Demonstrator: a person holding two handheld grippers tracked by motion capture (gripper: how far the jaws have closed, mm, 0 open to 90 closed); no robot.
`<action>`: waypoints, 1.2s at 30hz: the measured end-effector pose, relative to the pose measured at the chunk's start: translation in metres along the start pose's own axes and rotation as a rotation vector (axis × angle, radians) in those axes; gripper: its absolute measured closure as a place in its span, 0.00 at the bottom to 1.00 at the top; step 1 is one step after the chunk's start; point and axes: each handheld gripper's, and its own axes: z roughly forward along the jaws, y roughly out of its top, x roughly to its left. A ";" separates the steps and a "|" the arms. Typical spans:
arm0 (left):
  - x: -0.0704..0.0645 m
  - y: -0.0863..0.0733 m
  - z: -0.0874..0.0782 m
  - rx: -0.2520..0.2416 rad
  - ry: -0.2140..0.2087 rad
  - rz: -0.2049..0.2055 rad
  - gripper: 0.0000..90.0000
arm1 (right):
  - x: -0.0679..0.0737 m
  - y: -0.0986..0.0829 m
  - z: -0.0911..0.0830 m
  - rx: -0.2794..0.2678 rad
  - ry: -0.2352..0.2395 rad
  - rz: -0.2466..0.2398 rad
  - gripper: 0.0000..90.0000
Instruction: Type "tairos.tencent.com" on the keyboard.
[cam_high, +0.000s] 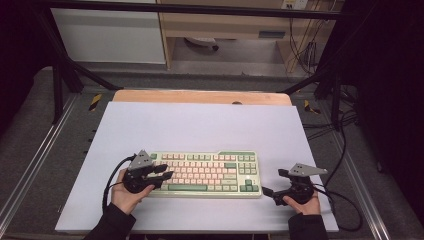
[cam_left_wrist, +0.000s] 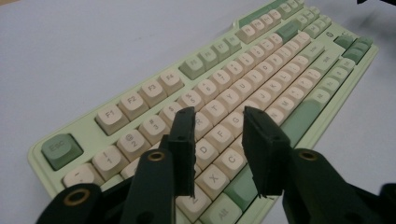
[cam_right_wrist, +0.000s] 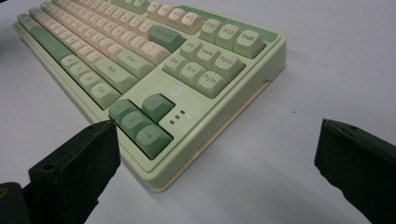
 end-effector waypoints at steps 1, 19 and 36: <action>-0.001 0.002 0.002 -0.001 0.001 0.003 0.76 | 0.000 0.000 0.000 0.001 -0.002 0.002 0.01; -0.013 0.016 0.027 0.030 -0.002 0.027 1.00 | 0.000 0.000 0.000 0.002 0.000 0.002 0.01; -0.013 0.020 0.053 0.053 0.030 0.015 1.00 | 0.000 0.000 0.000 0.007 -0.004 -0.004 0.01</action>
